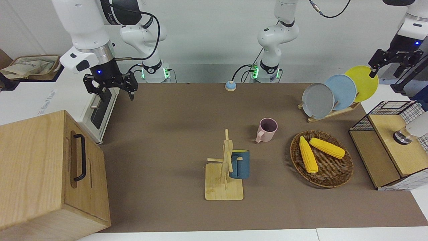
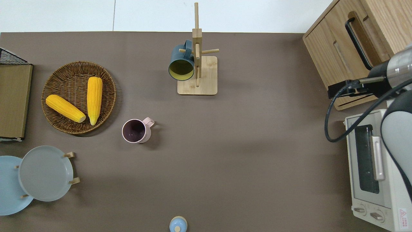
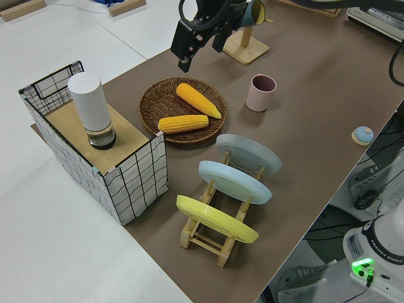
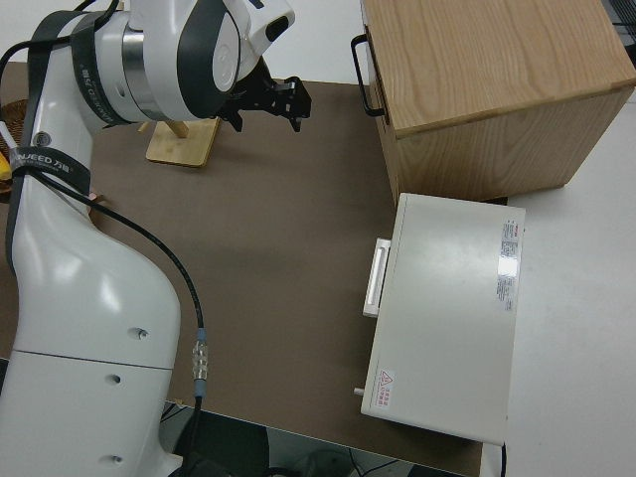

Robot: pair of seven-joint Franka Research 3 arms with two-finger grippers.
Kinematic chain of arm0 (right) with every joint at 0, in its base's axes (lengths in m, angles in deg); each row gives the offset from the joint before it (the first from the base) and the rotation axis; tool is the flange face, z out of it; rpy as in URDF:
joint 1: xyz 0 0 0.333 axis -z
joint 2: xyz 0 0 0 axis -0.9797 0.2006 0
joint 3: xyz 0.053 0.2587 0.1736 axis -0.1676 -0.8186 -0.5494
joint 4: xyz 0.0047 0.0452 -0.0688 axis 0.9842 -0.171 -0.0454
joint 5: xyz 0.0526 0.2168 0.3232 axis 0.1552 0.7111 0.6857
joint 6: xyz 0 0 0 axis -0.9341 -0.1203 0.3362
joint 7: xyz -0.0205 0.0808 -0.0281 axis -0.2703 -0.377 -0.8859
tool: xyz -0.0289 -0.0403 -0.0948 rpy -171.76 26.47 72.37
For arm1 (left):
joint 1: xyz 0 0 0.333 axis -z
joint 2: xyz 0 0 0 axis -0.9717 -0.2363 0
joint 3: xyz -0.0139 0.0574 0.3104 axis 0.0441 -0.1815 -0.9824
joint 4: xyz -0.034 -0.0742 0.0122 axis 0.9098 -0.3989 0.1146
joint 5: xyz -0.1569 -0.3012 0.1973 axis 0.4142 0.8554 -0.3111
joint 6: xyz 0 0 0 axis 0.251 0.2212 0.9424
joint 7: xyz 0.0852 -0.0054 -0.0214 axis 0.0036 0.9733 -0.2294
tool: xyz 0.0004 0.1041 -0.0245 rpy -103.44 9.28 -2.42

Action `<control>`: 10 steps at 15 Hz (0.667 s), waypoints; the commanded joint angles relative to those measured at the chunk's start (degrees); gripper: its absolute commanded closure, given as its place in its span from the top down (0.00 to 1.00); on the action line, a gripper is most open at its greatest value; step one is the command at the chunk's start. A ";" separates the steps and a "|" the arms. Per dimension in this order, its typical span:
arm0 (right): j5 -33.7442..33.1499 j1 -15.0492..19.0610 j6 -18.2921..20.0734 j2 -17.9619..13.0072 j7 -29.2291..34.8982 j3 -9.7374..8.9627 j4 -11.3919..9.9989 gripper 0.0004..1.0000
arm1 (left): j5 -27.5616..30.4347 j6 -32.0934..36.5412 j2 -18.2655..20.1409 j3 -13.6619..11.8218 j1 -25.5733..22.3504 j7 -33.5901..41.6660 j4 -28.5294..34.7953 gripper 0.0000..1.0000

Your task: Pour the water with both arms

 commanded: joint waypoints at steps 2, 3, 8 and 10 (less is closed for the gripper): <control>0.84 0.06 0.71 -0.52 -0.87 0.15 0.01 0.99 | -3.14 5.50 1.58 0.10 9.18 -7.59 0.79 1.00; 0.84 0.06 0.71 -0.52 -0.87 0.15 0.01 0.99 | -3.14 6.12 1.58 0.10 10.68 -7.68 0.70 1.00; 0.84 0.06 0.71 -0.52 -0.87 0.15 0.01 0.99 | -4.37 8.49 0.79 0.36 19.11 -9.44 0.87 1.00; 0.84 0.06 0.71 -0.52 -0.87 0.15 0.01 0.99 | -4.28 9.02 0.61 0.36 21.49 -9.61 0.96 1.00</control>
